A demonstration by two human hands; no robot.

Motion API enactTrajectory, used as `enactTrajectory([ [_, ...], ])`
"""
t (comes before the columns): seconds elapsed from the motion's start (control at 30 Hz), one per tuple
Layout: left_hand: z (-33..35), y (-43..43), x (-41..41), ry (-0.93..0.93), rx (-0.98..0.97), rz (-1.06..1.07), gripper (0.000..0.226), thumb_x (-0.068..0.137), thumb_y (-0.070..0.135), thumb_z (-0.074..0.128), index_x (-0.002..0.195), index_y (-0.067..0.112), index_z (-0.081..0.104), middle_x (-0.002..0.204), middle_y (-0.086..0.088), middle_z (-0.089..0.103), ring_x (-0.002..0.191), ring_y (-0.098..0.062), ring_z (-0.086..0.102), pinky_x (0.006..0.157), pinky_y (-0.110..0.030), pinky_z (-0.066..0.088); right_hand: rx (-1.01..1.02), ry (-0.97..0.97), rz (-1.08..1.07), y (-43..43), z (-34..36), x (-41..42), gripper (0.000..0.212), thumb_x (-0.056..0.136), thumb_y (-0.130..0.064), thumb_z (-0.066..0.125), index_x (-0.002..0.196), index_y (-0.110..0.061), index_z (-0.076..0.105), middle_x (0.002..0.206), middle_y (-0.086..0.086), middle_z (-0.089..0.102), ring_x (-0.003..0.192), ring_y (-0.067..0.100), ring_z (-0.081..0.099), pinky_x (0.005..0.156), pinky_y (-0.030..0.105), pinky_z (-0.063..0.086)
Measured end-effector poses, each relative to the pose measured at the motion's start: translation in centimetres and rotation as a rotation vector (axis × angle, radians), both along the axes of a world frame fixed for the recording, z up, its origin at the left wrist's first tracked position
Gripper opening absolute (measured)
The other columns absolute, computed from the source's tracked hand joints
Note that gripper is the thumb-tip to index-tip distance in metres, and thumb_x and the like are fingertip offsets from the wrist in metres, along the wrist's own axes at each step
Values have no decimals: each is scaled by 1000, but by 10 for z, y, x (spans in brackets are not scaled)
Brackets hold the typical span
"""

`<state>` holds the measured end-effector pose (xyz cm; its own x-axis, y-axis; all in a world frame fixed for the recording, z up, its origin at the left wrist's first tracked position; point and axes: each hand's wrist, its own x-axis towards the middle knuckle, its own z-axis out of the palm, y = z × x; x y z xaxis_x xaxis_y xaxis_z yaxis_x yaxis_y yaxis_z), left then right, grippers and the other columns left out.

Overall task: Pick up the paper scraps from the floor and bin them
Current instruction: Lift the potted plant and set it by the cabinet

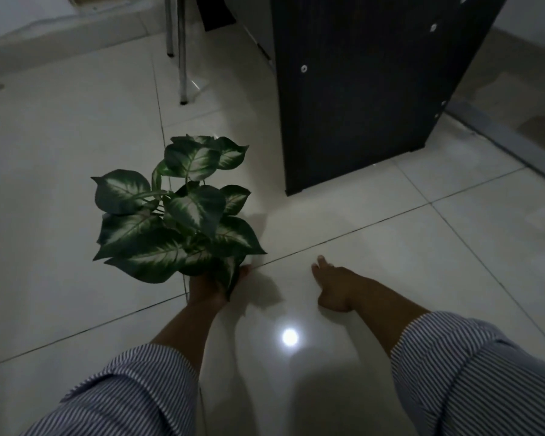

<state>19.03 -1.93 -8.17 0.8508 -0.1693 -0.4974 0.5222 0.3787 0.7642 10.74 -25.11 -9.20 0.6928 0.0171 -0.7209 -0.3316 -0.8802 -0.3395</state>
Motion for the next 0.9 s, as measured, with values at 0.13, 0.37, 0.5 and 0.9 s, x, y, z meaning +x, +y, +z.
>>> enactTrajectory([
  [0.13,10,-37,-1,-215,629,-497,69,78,18,80,137,14,44,127,-1,51,115,-23,51,85,-19,50,111,1,-130,-2,6,3,104,83,-39,69,153,-12,-4,163,7,-6,149,26,11,119,33,19],
  [0.37,19,-87,-12,-223,522,-713,50,91,-8,56,138,0,41,134,-15,52,101,-11,59,75,-11,53,651,-253,-645,-21,7,-4,124,51,-26,91,145,-42,13,136,3,51,116,23,55,91,37,54],
  [0.5,28,-122,-19,-272,472,-836,58,83,0,71,133,12,45,113,2,55,112,-19,53,73,-6,48,711,-447,-697,-44,6,-30,106,52,-20,93,135,-42,31,126,-8,57,114,13,56,84,24,55],
  [0.9,-16,-199,-40,-740,895,-880,61,79,31,74,134,18,51,134,-5,53,128,-27,48,102,-36,40,349,-818,-1128,-128,4,-79,94,50,-32,91,127,-40,37,112,-10,62,98,18,63,86,40,55],
])
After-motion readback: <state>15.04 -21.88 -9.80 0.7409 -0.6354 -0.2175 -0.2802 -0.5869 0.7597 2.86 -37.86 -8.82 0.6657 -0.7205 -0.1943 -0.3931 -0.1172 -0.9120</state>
